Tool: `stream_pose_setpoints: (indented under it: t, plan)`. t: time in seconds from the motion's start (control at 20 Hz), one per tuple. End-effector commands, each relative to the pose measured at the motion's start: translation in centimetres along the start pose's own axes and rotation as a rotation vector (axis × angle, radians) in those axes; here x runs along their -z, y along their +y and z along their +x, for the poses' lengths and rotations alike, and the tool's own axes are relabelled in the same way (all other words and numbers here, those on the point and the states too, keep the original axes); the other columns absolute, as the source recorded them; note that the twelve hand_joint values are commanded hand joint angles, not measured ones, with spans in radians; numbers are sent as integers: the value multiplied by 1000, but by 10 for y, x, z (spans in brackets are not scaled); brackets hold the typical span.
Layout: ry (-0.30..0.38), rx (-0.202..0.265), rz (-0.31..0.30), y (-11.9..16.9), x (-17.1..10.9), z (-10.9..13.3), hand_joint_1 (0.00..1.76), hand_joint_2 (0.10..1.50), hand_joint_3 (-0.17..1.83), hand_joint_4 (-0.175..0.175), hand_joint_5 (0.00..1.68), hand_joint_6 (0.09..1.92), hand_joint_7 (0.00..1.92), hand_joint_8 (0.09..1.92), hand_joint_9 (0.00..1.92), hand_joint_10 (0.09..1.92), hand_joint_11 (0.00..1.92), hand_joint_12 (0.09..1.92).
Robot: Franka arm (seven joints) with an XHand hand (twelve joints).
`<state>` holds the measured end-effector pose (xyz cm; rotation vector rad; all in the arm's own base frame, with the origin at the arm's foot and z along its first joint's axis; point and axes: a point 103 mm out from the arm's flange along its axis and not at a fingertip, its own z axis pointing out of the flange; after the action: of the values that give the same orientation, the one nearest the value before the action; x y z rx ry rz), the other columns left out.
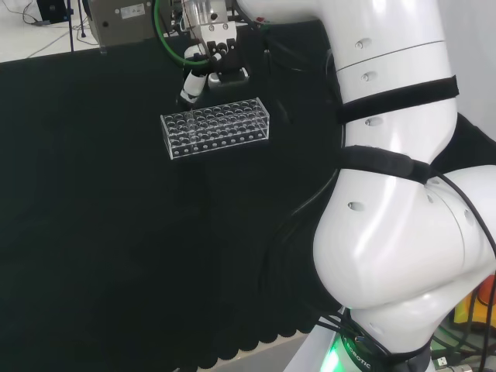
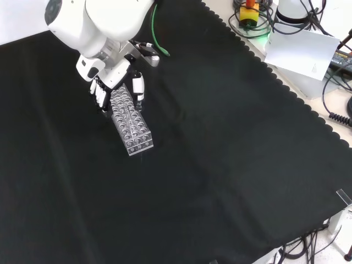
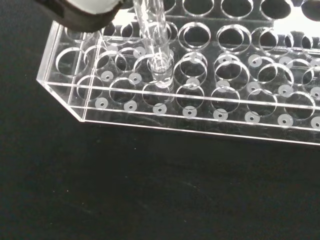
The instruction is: Pick up the test tube.
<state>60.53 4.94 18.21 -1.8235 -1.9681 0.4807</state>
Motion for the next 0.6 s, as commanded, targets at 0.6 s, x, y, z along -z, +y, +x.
stream_pose_setpoints:
  t: [0.6]
  plan:
    - [8,-19,-7,6,-3,6,940,763,562,-157,552,823,877,871,769,770,450,1395]
